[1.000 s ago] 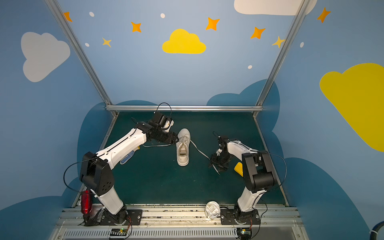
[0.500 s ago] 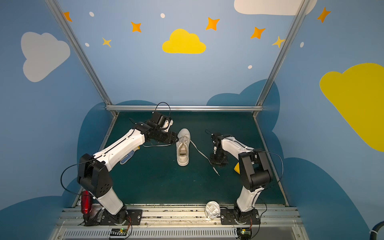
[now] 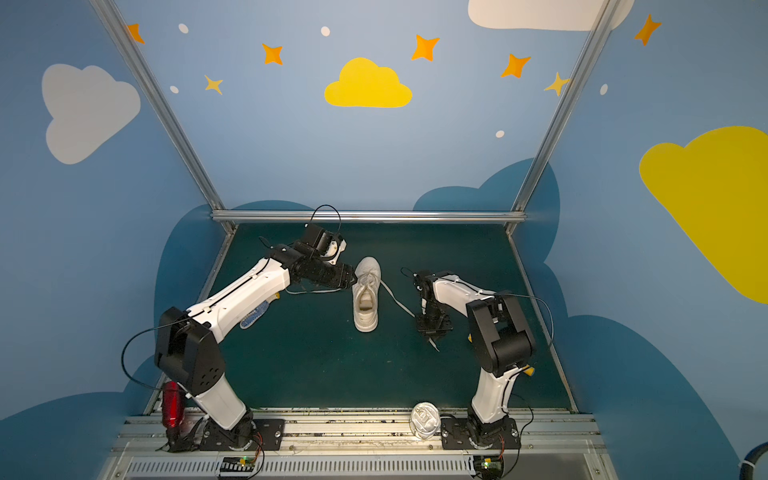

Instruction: Tie the shoes

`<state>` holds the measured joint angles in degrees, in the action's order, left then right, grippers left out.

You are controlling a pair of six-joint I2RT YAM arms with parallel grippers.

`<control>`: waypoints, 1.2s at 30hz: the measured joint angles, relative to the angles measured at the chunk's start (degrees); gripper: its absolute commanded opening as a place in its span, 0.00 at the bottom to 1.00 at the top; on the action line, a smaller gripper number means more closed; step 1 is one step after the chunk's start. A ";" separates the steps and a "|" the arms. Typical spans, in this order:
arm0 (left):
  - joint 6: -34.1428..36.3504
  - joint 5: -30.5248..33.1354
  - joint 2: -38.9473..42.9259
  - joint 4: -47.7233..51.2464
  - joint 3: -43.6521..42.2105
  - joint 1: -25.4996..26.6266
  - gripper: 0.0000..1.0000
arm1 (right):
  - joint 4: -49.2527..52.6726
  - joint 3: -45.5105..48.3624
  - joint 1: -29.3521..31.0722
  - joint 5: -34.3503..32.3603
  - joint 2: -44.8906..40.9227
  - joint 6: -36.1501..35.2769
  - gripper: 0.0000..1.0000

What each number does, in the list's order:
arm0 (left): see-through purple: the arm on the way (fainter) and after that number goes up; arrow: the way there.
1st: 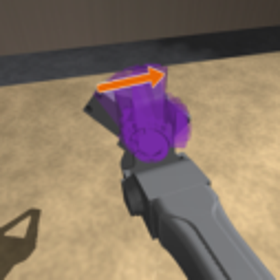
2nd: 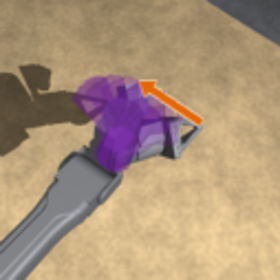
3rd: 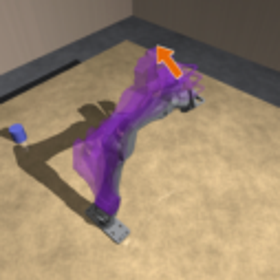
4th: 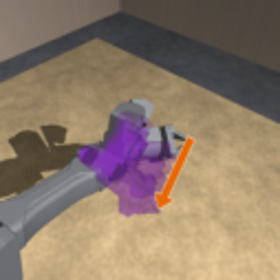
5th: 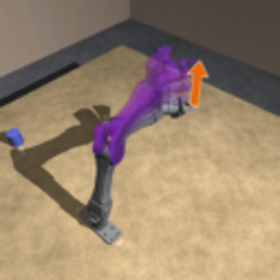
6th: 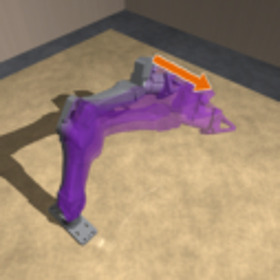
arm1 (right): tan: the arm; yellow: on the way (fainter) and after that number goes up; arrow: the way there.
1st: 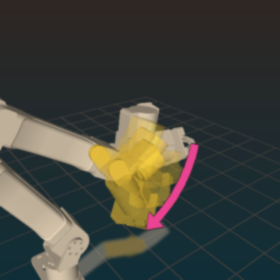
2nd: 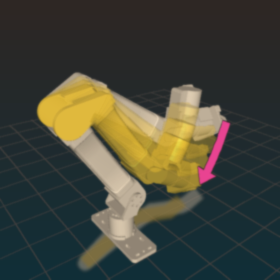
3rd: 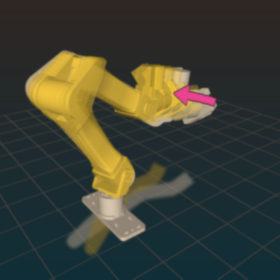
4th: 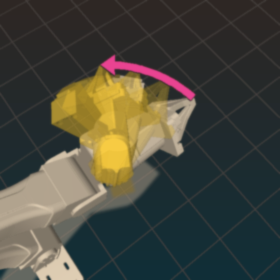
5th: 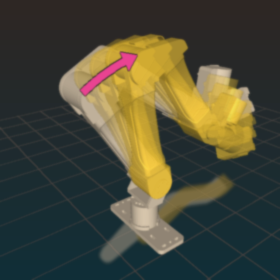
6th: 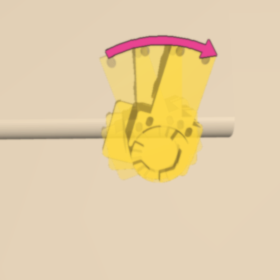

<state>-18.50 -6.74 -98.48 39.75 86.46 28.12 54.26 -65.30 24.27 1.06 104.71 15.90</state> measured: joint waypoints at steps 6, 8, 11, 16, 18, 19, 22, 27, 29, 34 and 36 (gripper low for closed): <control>-0.20 -0.09 0.02 0.02 0.00 0.02 0.78 | 0.22 -0.07 0.00 -0.28 0.46 0.42 0.09; -0.28 -0.11 0.02 0.02 0.00 0.02 0.78 | 0.26 -0.07 0.00 -0.15 0.46 0.52 0.03; -0.37 -0.17 0.02 0.04 0.00 0.04 0.78 | 0.28 -0.07 0.00 0.11 0.46 0.72 0.00; -0.39 -0.52 0.02 0.20 0.00 0.07 0.78 | -0.04 -0.07 -0.59 3.65 -0.04 0.94 0.00; -0.39 -0.76 0.00 0.48 0.00 0.07 0.78 | -0.31 -0.17 -1.14 5.99 -1.31 1.42 0.00; -0.39 -1.01 0.02 0.61 0.00 0.07 0.78 | -0.39 -0.37 -1.68 7.21 -2.23 1.75 0.00; -0.39 -1.75 -0.04 0.92 0.00 0.13 0.78 | -1.49 -1.97 -4.17 11.45 -5.44 3.26 0.00; -0.55 -2.99 -1.01 0.96 0.00 0.17 0.76 | -7.37 -6.27 -8.24 21.27 -6.88 7.34 0.00; -0.74 -3.50 -1.86 1.09 0.15 0.17 0.76 | -10.45 -7.82 -9.14 25.16 -5.64 9.81 0.00; -0.98 -5.60 -5.88 1.64 3.45 -0.02 0.73 | -20.90 -10.23 -8.76 35.04 0.57 17.77 0.00; -1.11 -7.08 -7.04 1.68 4.61 -0.44 0.70 | -24.24 -11.13 -8.26 37.83 3.41 20.57 0.00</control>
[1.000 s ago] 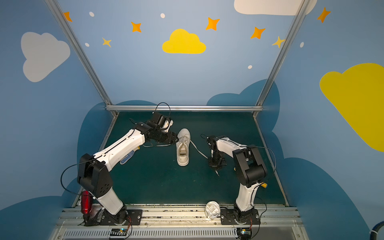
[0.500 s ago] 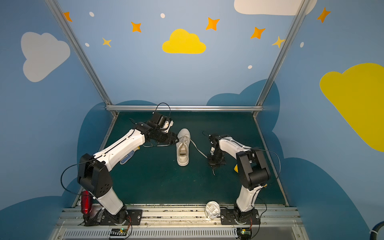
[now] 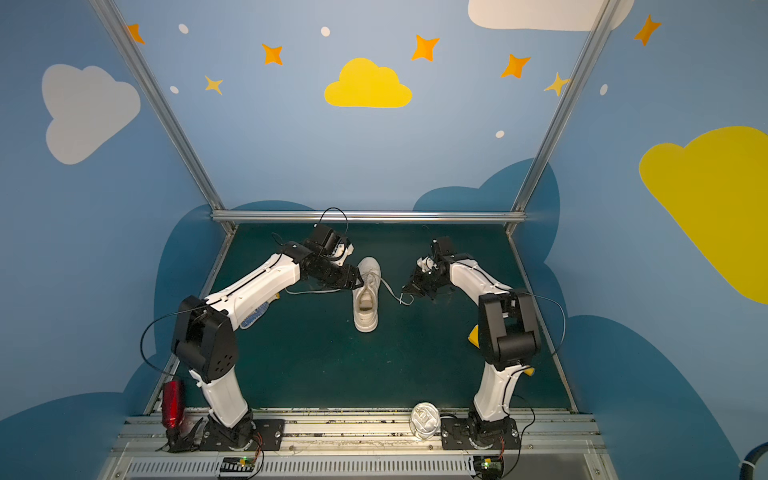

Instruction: Tie the shoes

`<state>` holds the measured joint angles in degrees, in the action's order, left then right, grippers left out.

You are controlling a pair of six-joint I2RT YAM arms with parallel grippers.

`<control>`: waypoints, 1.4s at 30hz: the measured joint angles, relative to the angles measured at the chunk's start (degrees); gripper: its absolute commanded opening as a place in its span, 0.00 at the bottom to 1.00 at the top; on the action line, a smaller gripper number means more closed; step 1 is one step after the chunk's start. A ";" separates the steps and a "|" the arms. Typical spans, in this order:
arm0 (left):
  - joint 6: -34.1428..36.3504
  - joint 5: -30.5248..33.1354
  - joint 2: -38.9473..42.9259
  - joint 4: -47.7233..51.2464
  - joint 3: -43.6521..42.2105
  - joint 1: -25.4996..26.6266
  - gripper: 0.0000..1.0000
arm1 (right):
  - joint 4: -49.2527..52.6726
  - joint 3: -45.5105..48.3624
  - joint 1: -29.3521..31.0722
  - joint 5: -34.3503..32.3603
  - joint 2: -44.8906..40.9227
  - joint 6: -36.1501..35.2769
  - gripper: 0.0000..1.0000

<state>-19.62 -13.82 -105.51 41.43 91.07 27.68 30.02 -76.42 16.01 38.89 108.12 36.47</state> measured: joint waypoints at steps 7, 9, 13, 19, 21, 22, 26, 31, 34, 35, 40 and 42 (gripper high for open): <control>0.04 -3.78 -3.02 0.09 3.39 -1.60 0.66 | -9.66 -0.98 1.84 5.14 5.25 8.74 0.00; 0.07 -4.61 -3.28 0.07 3.69 -1.88 0.65 | -14.88 0.26 1.97 6.03 5.27 13.07 0.00; 0.04 -5.68 -3.56 0.09 3.76 -2.08 0.63 | -26.64 4.48 1.44 7.50 5.33 22.49 0.00; 0.02 -6.40 -4.00 0.09 3.76 -2.08 0.62 | -46.80 10.88 1.11 9.03 7.02 37.59 0.00; 0.00 -6.67 -4.02 0.09 3.76 -2.05 0.62 | -53.88 12.28 1.16 9.35 8.90 42.82 0.00; -0.02 -6.82 -4.02 0.09 3.76 -2.08 0.62 | -56.41 12.76 1.25 9.46 9.68 44.72 0.00; -0.11 -7.04 -4.02 0.09 3.76 -2.08 0.61 | -67.73 14.93 1.57 9.75 12.39 52.96 0.00; -0.15 -7.23 -4.02 0.04 3.76 -2.08 0.60 | -81.92 17.57 1.73 9.11 14.27 62.55 0.00; -0.20 -7.39 -4.02 0.04 3.76 -2.08 0.60 | -89.99 19.02 1.84 8.35 15.85 68.08 0.00; -0.20 -7.43 -4.02 0.02 3.76 -2.08 0.60 | -92.70 19.39 1.90 7.91 16.68 69.57 0.00; -0.24 -7.58 -4.02 -0.15 3.74 -2.08 0.60 | -101.94 21.27 2.23 6.10 19.93 76.26 0.00; -0.31 -7.67 -4.02 -0.39 3.74 -2.08 0.60 | -104.04 21.94 2.34 5.66 20.46 77.96 0.00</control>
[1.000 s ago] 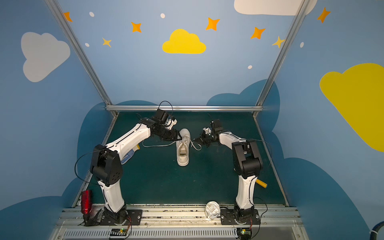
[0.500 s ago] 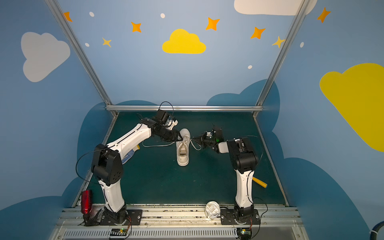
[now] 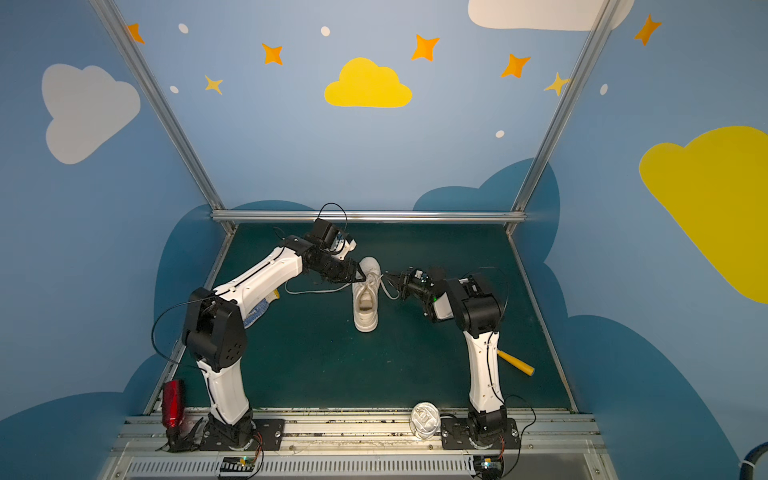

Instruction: Tie the shoes

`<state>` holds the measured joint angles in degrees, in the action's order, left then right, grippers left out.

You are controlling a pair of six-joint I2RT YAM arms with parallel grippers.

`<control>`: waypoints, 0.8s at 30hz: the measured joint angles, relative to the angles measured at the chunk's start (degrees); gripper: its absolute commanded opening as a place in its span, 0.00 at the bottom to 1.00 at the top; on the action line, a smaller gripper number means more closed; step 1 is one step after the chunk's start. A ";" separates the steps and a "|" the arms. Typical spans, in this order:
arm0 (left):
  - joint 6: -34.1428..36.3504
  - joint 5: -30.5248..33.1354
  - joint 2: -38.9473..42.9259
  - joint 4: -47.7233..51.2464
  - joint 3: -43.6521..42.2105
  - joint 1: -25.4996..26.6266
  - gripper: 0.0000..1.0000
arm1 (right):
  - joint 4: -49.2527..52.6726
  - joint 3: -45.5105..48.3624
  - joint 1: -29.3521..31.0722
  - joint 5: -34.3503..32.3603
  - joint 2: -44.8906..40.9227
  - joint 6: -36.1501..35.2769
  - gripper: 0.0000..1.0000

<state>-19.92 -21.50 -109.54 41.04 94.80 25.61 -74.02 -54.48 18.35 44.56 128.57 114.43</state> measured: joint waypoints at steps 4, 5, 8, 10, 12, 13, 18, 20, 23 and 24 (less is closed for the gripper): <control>-0.02 -0.24 0.00 -0.35 -0.11 0.00 0.60 | -2.47 0.50 0.52 -0.39 0.04 1.60 0.00; -0.04 -0.35 0.00 -0.44 -0.17 0.00 0.60 | -3.06 0.50 0.68 -0.42 0.04 1.92 0.00; -0.07 -0.61 0.00 -0.63 -0.37 0.00 0.59 | -3.82 0.50 1.25 -0.55 0.04 2.60 0.00; -0.09 -0.70 0.00 -0.79 -0.59 0.00 0.58 | -4.13 0.50 1.60 -0.61 0.04 2.86 0.00; -0.11 -0.74 0.00 -0.79 -0.76 0.00 0.58 | -4.26 0.50 2.01 -0.61 0.04 3.19 0.00; -0.11 -0.76 0.00 -0.83 -0.76 0.00 0.58 | -4.28 0.52 2.16 -0.61 0.04 3.26 0.00; -0.22 -0.83 0.00 -0.85 -0.79 0.00 0.57 | -4.52 1.31 2.91 -0.59 0.04 3.82 0.00; -0.26 -0.85 0.00 -0.85 -0.79 0.00 0.57 | -4.57 1.44 3.17 -0.59 0.04 3.85 0.00; -0.28 -0.94 0.00 -0.85 -0.79 0.00 0.56 | -4.61 1.46 3.52 -0.57 0.04 3.87 0.00; -0.28 -0.96 0.00 -0.85 -0.79 0.00 0.56 | -4.61 1.46 3.54 -0.55 0.04 3.87 0.00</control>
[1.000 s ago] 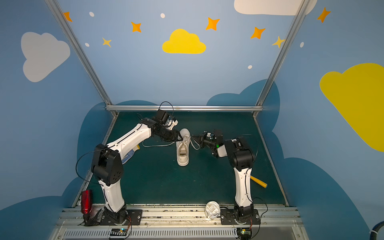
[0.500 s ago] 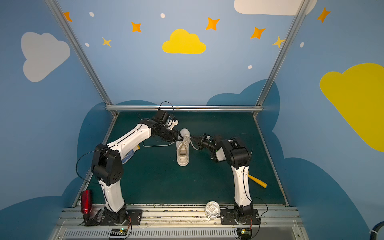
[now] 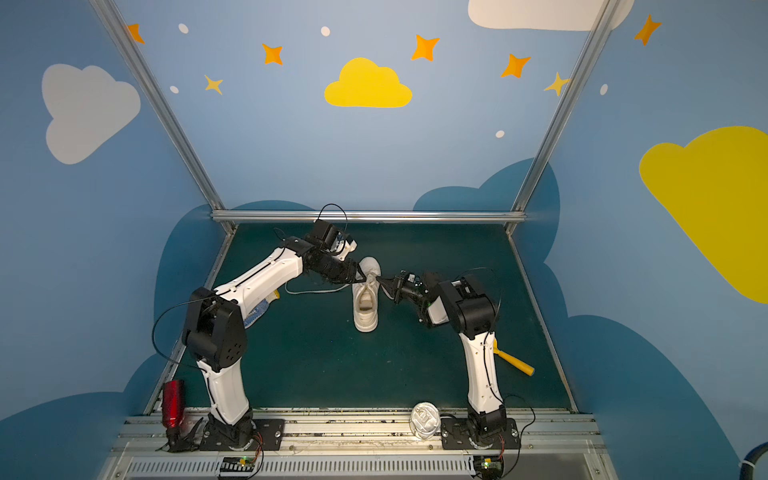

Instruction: Tie the shoes

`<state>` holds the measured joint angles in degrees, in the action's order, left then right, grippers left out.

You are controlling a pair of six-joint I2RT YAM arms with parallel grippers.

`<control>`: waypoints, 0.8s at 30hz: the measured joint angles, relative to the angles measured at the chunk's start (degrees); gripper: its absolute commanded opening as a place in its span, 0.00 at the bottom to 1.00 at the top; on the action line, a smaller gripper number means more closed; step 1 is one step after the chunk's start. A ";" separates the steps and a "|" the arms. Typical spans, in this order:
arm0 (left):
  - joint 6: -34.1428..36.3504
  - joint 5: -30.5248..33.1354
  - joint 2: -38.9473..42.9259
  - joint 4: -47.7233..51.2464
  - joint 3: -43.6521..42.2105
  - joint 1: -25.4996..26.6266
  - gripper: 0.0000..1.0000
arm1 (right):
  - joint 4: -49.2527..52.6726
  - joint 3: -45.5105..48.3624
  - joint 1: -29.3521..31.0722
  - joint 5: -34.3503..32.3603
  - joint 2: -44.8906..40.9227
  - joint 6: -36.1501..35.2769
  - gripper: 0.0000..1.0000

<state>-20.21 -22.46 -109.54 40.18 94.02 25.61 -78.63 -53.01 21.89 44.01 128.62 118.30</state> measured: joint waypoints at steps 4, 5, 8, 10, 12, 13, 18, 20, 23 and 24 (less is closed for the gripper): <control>-0.02 -0.04 0.00 0.00 0.00 0.00 0.55 | 0.00 -0.02 0.35 0.04 0.00 0.00 0.00; -0.04 -0.04 0.00 -0.02 0.00 0.00 0.55 | 0.00 -0.02 0.42 0.11 0.00 0.00 0.00; -0.20 -0.07 0.00 -0.04 -0.02 0.00 0.54 | 0.00 -0.04 0.63 0.24 0.00 0.00 0.00; -0.42 -0.11 0.00 -0.15 -0.02 0.00 0.53 | 0.00 -0.22 0.79 0.46 0.00 0.00 0.00; -0.59 -0.28 -0.04 -0.37 -0.02 0.00 0.53 | -0.02 -0.57 0.92 0.68 0.00 0.02 0.00; -0.63 -0.37 -0.11 -0.50 -0.02 0.00 0.52 | -0.02 -0.85 1.01 0.83 0.00 0.04 0.00; -0.76 -0.92 -0.96 -0.83 0.00 0.00 0.51 | -0.04 -2.25 1.20 1.25 -0.02 0.22 0.00; -0.83 -1.14 -1.44 -0.85 0.00 0.00 0.50 | -0.07 -2.34 1.22 1.33 -0.07 0.26 0.00; -0.87 -1.38 -1.90 -0.96 0.00 0.00 0.48 | -0.04 -2.34 1.31 1.51 -0.07 0.37 0.00; -0.96 -1.53 -2.01 -1.05 0.00 0.00 0.48 | -0.04 -2.34 1.33 1.51 -0.07 0.39 0.00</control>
<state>-21.17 -23.99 -111.55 39.13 94.02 25.61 -78.67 -55.35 23.22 45.52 128.55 118.69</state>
